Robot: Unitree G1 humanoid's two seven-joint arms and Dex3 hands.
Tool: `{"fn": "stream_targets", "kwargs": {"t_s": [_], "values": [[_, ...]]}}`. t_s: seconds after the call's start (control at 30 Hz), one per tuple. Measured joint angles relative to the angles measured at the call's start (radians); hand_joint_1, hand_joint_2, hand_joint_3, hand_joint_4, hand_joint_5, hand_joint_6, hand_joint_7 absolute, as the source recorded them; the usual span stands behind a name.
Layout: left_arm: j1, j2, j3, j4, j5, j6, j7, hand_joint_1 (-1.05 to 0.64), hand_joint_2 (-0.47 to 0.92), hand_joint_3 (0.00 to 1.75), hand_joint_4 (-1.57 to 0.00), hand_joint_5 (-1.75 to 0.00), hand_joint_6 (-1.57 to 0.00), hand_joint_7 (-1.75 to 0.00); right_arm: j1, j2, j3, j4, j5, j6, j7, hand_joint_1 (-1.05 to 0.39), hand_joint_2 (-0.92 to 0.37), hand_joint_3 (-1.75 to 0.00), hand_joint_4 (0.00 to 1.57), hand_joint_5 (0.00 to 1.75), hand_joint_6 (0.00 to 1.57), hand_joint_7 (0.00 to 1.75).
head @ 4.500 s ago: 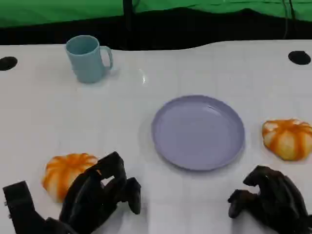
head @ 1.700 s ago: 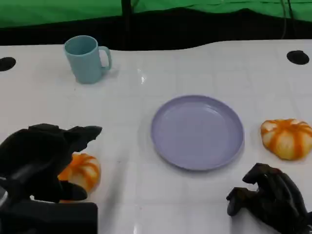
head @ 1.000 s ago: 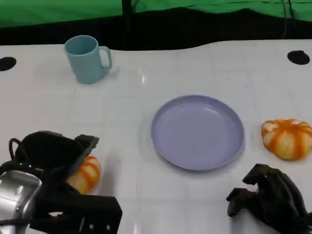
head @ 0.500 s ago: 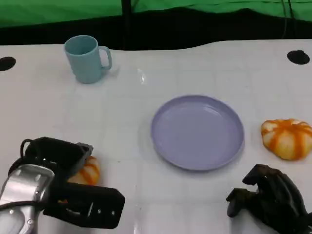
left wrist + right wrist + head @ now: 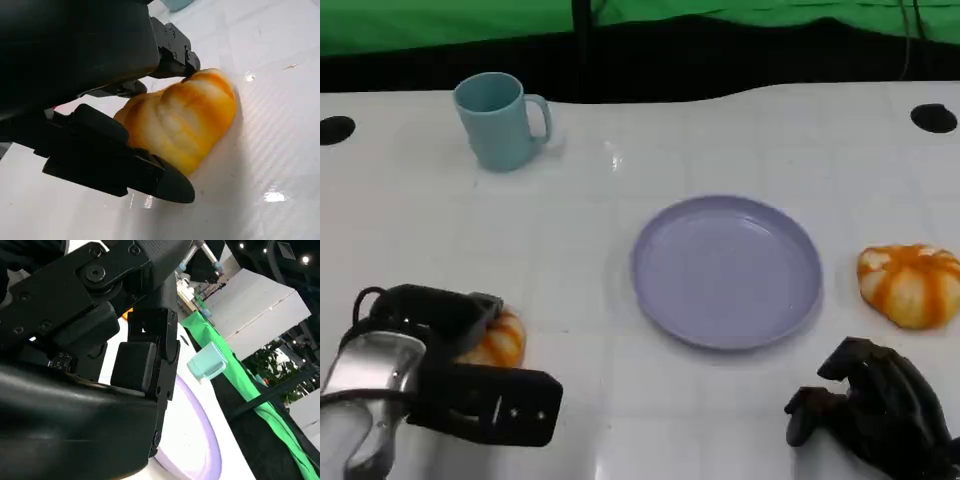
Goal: Grasp the bread from the table and place it into the plate.
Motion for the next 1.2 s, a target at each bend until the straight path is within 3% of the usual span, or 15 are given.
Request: {"fn": "stream_targets", "kwargs": {"t_s": [0.07,0.1,0.13,0.17,0.2,0.23,0.3,0.33,0.57,1.0,1.03,1.07,1.13,1.2], "values": [[-0.009,0.000,-0.002,0.016,-0.019,-0.004,0.008,-0.69,0.83,0.00,-0.42,-0.03,-0.22,-0.01,0.000,0.000,0.000,0.000,0.000,0.000,0.000,-1.03,-0.72,0.00,1.57,0.72,1.57,0.33],[-0.012,0.000,-0.004,0.021,-0.024,-0.004,0.011,-0.56,0.87,0.02,-0.59,-0.43,-0.39,-0.03,0.000,0.000,0.000,0.000,0.000,0.000,0.000,-1.03,-0.71,0.00,1.57,0.72,1.57,0.33],[-0.019,0.000,-0.006,0.043,-0.038,-0.021,0.030,-0.49,0.90,0.03,-0.55,-0.85,-0.50,-0.03,0.000,0.000,0.000,0.000,0.000,0.000,0.000,-1.03,-0.71,0.00,1.57,0.72,1.57,0.33],[-0.026,-0.001,-0.005,0.074,-0.055,-0.044,0.060,-0.46,0.91,0.04,-0.51,-1.09,-0.55,-0.02,0.000,0.000,0.001,0.000,0.000,-0.001,0.000,-1.03,-0.71,0.00,1.57,0.72,1.57,0.33],[-0.034,-0.001,-0.003,0.108,-0.076,-0.073,0.098,-0.41,0.92,0.20,-0.55,-1.21,-0.73,-0.06,0.000,0.000,0.000,-0.001,0.001,-0.001,0.000,-1.03,-0.71,0.00,1.57,0.72,1.57,0.34],[-0.042,0.000,0.000,0.139,-0.093,-0.099,0.133,-0.40,0.92,0.25,-0.56,-1.25,-0.79,-0.07,0.000,0.000,0.000,-0.001,0.001,-0.001,0.000,-1.03,-0.71,0.00,1.57,0.72,1.57,0.35],[-0.062,-0.002,0.000,0.190,-0.118,-0.134,0.187,-0.34,0.92,0.39,-0.54,-1.57,-0.99,-0.08,0.000,0.000,0.000,-0.001,0.001,-0.001,0.000,-1.02,-0.71,0.00,1.57,0.71,1.57,0.34],[-0.072,-0.004,-0.002,0.217,-0.127,-0.148,0.215,-0.33,0.92,0.42,-0.52,-1.64,-1.02,-0.08,0.000,0.000,0.001,-0.001,0.001,-0.001,0.001,-1.01,-0.71,0.00,1.57,0.71,1.57,0.33],[-0.113,-0.013,-0.027,0.317,-0.156,-0.186,0.306,-0.33,0.92,0.45,-0.50,-1.72,-1.05,-0.06,0.000,0.000,-0.001,0.002,0.002,-0.001,0.001,-1.01,-0.72,0.00,1.57,0.70,1.57,0.32],[-0.129,-0.012,-0.051,0.337,-0.183,-0.188,0.318,-0.33,0.92,0.45,-0.49,-1.73,-1.06,-0.05,0.000,0.000,-0.002,0.003,0.002,-0.001,0.002,-1.01,-0.72,0.00,1.57,0.70,1.57,0.32],[-0.129,-0.012,-0.051,0.338,-0.183,-0.188,0.318,-0.33,0.75,0.74,-0.58,-1.74,-0.92,-0.62,0.000,0.000,-0.002,0.003,0.002,-0.001,0.002,-1.02,-0.71,0.00,1.57,0.70,1.57,0.32],[-0.136,-0.016,-0.050,0.368,-0.187,-0.204,0.367,-0.33,0.66,0.89,-0.61,-1.74,-0.74,-1.04,0.000,0.000,-0.002,0.003,0.002,-0.001,0.002,-1.02,-0.71,0.00,1.57,0.70,1.57,0.32],[-0.144,-0.038,-0.045,0.479,-0.195,-0.261,0.540,-0.33,0.58,1.01,-0.63,-1.75,-0.59,-1.39,0.000,0.001,-0.001,0.004,0.002,-0.002,0.002,-1.02,-0.71,0.00,1.57,0.70,1.57,0.32],[-0.152,-0.057,-0.045,0.573,-0.197,-0.307,0.666,-0.33,0.57,1.03,-0.64,-1.75,-0.56,-1.47,-0.001,0.001,-0.001,0.005,0.001,-0.004,0.002,-1.02,-0.71,0.00,1.57,0.71,1.57,0.32]]}}
